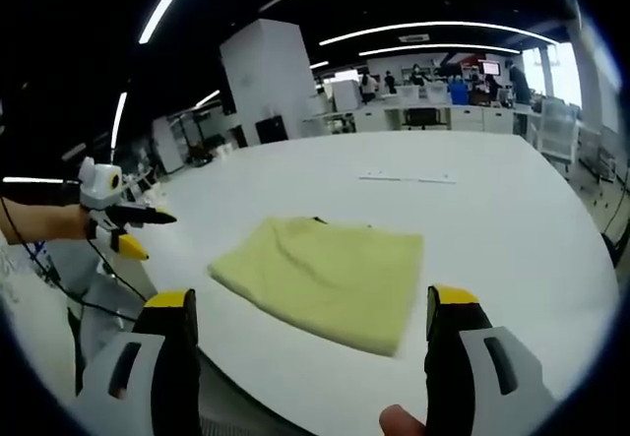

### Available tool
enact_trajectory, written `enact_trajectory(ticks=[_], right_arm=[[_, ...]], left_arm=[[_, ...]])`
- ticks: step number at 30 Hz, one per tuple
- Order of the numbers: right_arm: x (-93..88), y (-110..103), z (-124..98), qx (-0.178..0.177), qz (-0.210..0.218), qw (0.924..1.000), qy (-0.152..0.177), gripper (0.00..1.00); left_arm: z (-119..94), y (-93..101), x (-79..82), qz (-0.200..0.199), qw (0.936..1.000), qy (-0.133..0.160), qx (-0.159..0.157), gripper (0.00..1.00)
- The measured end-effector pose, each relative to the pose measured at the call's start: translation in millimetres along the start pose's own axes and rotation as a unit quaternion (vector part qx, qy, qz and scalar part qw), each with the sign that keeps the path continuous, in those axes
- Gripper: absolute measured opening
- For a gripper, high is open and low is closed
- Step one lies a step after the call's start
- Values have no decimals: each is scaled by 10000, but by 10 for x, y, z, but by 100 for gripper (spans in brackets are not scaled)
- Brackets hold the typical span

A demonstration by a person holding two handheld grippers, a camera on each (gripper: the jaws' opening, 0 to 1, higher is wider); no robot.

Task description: Fold the garment on the visible template until the final outline fits inside the template.

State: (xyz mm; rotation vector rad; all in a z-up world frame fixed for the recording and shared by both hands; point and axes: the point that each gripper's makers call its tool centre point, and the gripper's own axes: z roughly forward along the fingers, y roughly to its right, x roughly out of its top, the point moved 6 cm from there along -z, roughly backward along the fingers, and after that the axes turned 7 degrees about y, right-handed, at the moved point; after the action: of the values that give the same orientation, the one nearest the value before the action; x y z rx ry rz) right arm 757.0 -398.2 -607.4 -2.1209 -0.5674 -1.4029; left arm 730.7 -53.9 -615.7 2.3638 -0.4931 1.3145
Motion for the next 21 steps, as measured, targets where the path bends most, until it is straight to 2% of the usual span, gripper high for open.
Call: enact_trajectory(ticks=[7,21], right_arm=[[-1,9,3,-17,43,10000,24,96],[-24,-17,42,84,107,9999,49,98]], left_arm=[[24,-101,-57,-88,9999,5,64,99],[-29,-61,-108,-221,9995,61,224,99]])
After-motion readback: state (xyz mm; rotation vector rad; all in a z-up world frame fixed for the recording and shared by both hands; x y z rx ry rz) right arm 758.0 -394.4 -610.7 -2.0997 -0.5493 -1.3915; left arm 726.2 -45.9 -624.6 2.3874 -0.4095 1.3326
